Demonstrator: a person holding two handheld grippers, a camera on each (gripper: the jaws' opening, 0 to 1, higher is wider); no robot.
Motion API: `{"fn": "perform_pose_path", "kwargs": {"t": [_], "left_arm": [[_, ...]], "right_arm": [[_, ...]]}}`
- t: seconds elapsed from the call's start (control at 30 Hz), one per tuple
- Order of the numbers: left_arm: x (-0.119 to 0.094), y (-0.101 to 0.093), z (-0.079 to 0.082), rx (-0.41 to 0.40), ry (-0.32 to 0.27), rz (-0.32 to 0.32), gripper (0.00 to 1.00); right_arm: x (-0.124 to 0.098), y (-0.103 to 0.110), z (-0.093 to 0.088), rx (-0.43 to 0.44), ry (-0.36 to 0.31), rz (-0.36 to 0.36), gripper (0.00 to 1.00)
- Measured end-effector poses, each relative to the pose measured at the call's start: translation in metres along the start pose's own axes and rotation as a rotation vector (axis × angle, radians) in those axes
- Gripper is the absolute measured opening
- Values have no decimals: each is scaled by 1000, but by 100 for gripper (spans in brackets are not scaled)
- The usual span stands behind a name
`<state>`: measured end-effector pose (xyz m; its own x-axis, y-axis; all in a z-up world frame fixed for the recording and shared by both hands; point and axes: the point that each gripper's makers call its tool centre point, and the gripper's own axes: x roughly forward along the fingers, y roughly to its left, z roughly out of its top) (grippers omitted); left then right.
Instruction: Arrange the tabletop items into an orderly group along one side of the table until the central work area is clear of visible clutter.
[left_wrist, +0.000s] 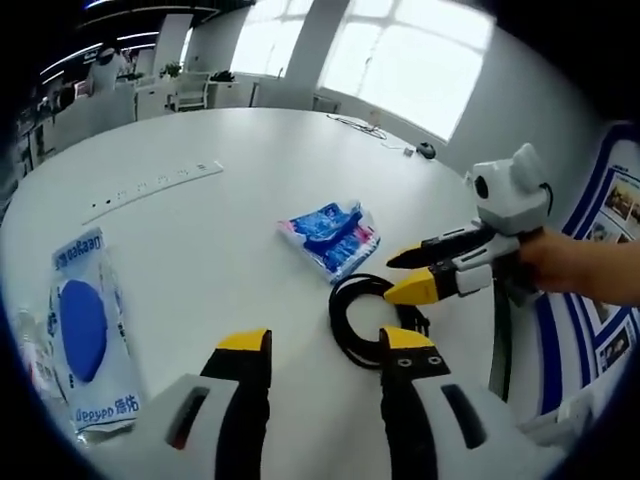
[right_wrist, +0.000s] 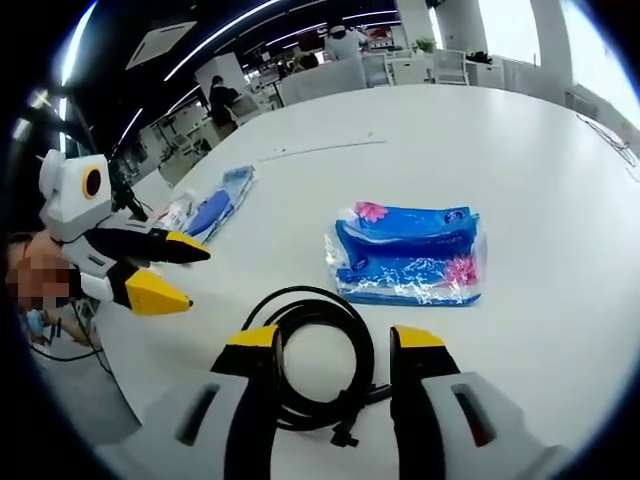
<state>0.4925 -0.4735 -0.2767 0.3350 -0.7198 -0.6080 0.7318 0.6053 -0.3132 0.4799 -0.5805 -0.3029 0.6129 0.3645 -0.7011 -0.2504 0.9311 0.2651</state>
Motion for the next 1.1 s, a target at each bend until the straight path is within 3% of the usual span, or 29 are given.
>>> {"fn": "perform_pose_path", "kwargs": {"t": [0.57,1.1], "left_arm": [[-43,17,10,-25,-74,65,46],[-83,46,17,-52,-133,141,49]], "right_arm": [[1,27,29,-74,-24,47,42],[13,61,69,-188,-39,124,45]]}}
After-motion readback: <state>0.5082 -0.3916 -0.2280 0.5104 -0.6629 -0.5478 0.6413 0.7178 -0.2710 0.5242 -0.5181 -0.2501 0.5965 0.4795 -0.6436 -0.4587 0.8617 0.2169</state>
